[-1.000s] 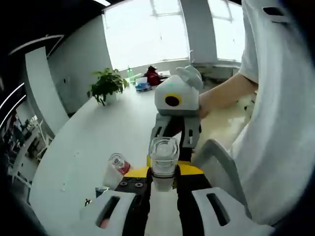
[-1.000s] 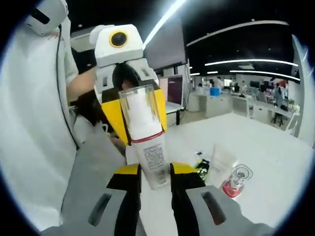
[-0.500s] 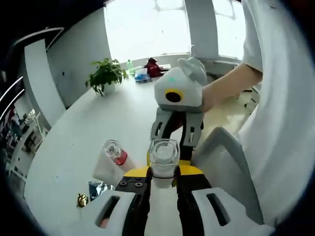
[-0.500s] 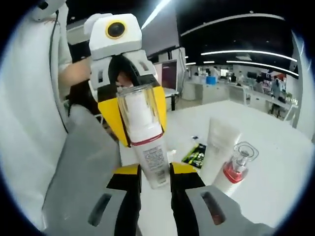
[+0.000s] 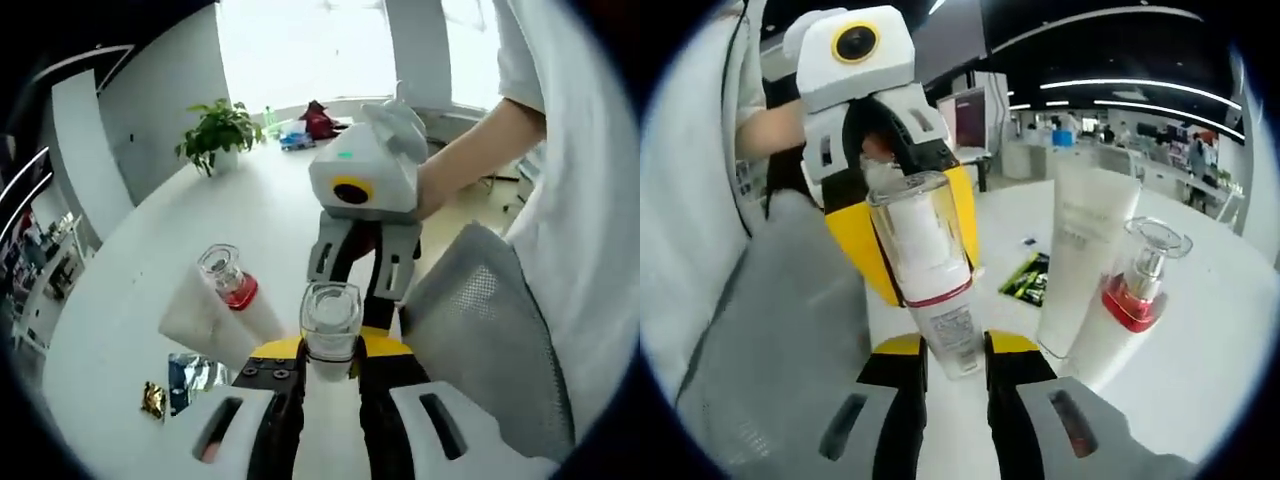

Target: Arrange the skincare products in the storage area until every visible bottle or jar stands upright without overlapping.

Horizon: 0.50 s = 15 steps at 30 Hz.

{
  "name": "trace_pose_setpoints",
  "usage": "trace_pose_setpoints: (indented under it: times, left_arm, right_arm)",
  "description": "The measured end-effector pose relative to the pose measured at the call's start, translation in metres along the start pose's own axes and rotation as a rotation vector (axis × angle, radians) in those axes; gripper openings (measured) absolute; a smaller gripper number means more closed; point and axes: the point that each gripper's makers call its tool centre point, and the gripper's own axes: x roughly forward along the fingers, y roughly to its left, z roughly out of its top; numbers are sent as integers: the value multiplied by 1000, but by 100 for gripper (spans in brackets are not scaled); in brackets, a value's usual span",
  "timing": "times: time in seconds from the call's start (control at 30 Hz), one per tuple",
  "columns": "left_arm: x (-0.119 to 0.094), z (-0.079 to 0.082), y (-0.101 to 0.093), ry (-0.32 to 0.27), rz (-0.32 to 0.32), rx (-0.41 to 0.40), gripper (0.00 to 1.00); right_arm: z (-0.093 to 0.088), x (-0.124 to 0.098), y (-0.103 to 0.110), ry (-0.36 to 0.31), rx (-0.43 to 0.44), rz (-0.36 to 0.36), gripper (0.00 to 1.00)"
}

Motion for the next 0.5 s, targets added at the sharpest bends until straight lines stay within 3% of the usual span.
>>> trace_pose_setpoints:
  times: [0.5]
  left_arm:
    - [30, -30, 6, 4, -17, -54, 19]
  right_arm:
    - [-38, 17, -9, 86, 27, -5, 21]
